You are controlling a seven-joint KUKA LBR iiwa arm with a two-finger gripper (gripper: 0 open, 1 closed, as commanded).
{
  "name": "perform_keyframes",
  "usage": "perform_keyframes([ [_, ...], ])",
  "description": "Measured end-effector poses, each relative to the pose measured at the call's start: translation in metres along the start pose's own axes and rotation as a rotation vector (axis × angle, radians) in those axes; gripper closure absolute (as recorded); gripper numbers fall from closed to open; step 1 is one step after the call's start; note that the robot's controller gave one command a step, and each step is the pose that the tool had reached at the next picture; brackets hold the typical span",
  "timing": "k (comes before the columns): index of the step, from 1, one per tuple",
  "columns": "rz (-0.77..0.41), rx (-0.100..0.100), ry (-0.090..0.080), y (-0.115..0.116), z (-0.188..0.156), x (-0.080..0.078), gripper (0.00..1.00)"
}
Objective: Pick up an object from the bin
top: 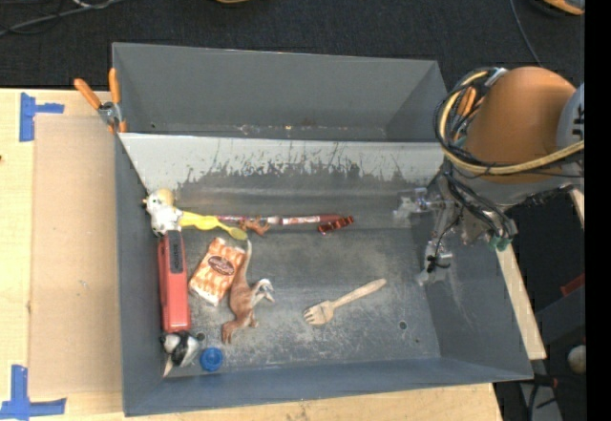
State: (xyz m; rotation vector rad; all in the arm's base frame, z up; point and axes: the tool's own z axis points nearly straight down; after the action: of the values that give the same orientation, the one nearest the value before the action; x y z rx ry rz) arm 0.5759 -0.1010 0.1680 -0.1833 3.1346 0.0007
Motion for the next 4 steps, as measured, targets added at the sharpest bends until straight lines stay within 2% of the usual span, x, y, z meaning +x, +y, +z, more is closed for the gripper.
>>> perform_keyframes([
  [1, -0.161, -0.001, -0.002, 0.041, 0.009, 0.015, 0.0],
  [2, -0.312, 0.0, 0.0, 0.062, 0.05, 0.015, 0.0],
  [3, -0.506, -0.001, -0.002, 0.061, 0.1, 0.009, 0.0],
  [4, -0.527, -0.005, -0.001, 0.112, 0.098, 0.01, 1.0],
])
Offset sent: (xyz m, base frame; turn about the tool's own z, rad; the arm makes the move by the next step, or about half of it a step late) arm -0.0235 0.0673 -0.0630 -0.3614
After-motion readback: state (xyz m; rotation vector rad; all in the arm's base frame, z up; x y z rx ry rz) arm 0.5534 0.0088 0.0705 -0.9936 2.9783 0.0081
